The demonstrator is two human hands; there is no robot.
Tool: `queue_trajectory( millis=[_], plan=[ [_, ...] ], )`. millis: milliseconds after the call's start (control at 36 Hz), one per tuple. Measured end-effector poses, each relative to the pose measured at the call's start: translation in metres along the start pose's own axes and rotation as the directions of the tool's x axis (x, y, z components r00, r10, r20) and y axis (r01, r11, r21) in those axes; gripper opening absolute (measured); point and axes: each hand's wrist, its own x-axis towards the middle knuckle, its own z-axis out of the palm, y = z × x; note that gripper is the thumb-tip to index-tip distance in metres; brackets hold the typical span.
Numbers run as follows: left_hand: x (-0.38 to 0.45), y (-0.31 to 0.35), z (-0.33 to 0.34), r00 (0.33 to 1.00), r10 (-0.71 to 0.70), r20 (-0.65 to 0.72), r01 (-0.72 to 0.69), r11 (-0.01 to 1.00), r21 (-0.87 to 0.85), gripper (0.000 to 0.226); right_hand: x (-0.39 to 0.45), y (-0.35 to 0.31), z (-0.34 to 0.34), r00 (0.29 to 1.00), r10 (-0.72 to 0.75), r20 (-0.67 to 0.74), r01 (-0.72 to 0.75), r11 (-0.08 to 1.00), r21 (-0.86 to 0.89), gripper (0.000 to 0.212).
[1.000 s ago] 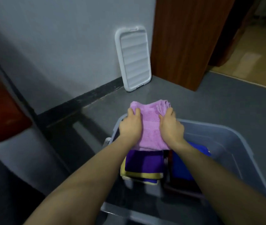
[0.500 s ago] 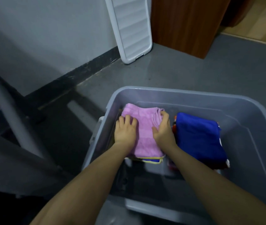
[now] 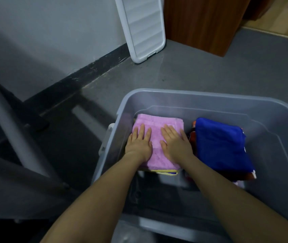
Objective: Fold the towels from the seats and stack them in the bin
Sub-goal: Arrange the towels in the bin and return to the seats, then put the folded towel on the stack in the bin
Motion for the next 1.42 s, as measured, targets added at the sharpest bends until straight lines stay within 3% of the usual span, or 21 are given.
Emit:
queue_trajectory(
  millis=[222, 306, 472, 667, 778, 861, 972, 1111, 1222, 1417],
  plan=[
    [-0.008, 0.010, -0.015, 1.000, -0.009, 0.008, 0.009, 0.999, -0.031, 0.056, 0.003, -0.004, -0.016, 0.983, 0.067, 0.168, -0.059, 0.997, -0.053, 0.055],
    [-0.018, 0.015, -0.026, 0.997, 0.017, -0.073, -0.023, 0.996, -0.090, 0.053, 0.006, 0.000, -0.030, 0.975, 0.087, 0.207, -0.083, 0.996, -0.029, 0.056],
    [-0.042, 0.024, -0.076, 0.933, 0.002, -0.361, -0.123, 0.942, -0.311, 0.040, 0.009, -0.006, -0.080, 0.992, 0.113, -0.049, -0.110, 0.992, 0.060, 0.044],
    [-0.067, 0.025, -0.164, 0.824, -0.116, -0.554, -0.209, 0.847, -0.489, 0.036, 0.022, -0.035, -0.161, 0.971, 0.095, -0.221, -0.045, 0.974, 0.221, 0.034],
    [-0.094, 0.013, -0.214, 0.732, -0.208, -0.648, -0.278, 0.777, -0.564, 0.034, 0.032, -0.060, -0.215, 0.952, 0.032, -0.306, 0.039, 0.974, 0.225, 0.029],
    [-0.126, -0.004, -0.257, 0.644, -0.257, -0.721, -0.330, 0.757, -0.564, 0.033, 0.035, -0.092, -0.264, 0.922, -0.008, -0.388, 0.102, 0.970, 0.223, 0.024],
    [-0.166, -0.027, -0.307, 0.574, -0.313, -0.757, -0.381, 0.716, -0.585, 0.033, 0.036, -0.133, -0.308, 0.886, -0.064, -0.460, 0.185, 0.957, 0.222, 0.023],
    [-0.224, -0.080, -0.353, 0.490, -0.371, -0.789, -0.347, 0.747, -0.567, 0.034, 0.037, -0.202, -0.353, 0.843, -0.145, -0.519, 0.299, 0.927, 0.225, 0.023],
    [-0.273, -0.138, -0.356, 0.441, -0.438, -0.783, -0.240, 0.783, -0.573, 0.032, 0.034, -0.274, -0.372, 0.820, -0.238, -0.521, 0.401, 0.888, 0.225, 0.023],
    [-0.373, -0.250, -0.318, 0.374, -0.575, -0.727, -0.101, 0.754, -0.649, 0.027, 0.014, -0.427, -0.356, 0.786, -0.414, -0.460, 0.561, 0.789, 0.248, 0.021]
  ],
)
